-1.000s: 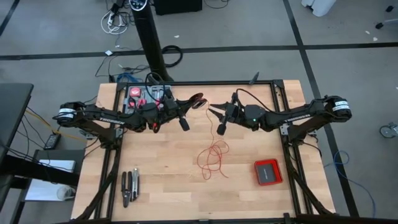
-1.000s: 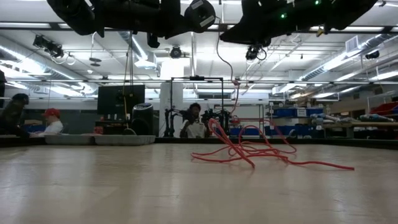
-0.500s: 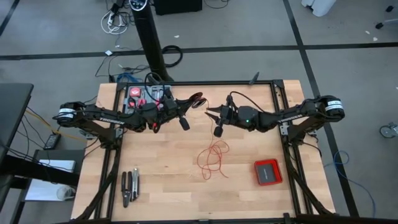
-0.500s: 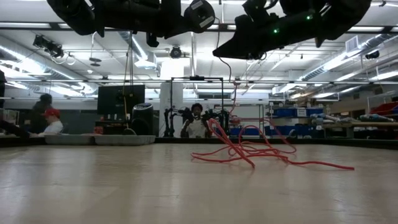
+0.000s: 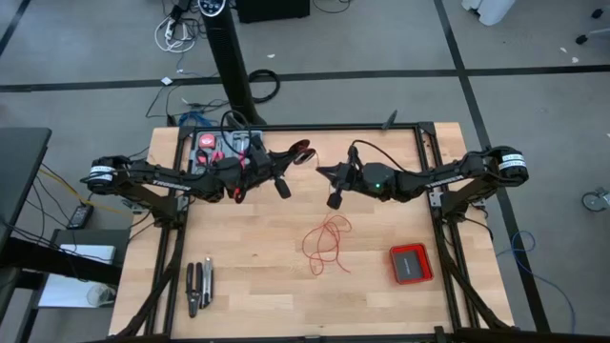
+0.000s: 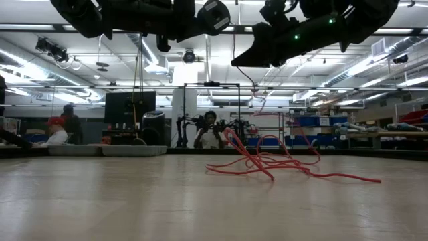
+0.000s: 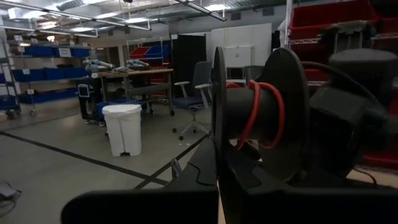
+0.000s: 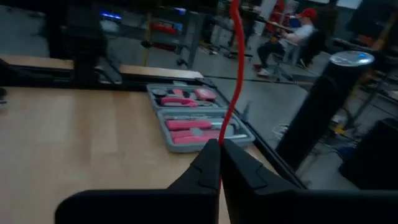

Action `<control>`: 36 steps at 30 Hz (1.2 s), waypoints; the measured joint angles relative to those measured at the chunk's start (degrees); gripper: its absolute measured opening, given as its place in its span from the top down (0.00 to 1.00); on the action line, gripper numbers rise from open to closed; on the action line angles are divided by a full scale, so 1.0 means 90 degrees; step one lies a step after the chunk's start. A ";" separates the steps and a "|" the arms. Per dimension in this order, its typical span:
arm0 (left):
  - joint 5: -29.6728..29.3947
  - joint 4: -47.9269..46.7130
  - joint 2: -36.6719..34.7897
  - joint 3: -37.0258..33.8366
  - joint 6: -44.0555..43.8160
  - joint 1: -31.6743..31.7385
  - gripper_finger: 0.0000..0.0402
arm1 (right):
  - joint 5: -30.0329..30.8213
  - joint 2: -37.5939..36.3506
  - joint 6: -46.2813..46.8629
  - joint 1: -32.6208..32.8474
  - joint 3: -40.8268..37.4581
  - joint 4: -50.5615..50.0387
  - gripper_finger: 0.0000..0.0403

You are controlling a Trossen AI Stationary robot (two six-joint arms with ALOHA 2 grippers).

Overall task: Coil cords
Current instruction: Coil the red wire onto the spool

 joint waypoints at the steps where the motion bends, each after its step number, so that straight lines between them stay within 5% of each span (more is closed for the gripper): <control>1: 0.0000 0.0025 0.0000 0.0000 -0.0071 0.0000 1.00 | 0.0136 -0.0002 0.0013 -0.0019 0.0000 -0.0040 0.99; 5: 0.0078 0.0173 0.0000 0.0000 -0.0288 0.0000 1.00 | 0.0505 -0.0002 0.0126 -0.0151 -0.0002 -0.0307 0.99; 25: -0.0271 0.0402 0.0000 0.0000 -0.0621 0.0000 1.00 | 0.0105 0.0417 0.0296 -0.0017 0.0072 0.0057 1.00; 36: -0.0285 0.0310 0.0005 -0.0002 -0.0953 -0.0002 1.00 | -0.0010 0.1586 -0.0058 0.0270 0.1509 -0.0796 1.00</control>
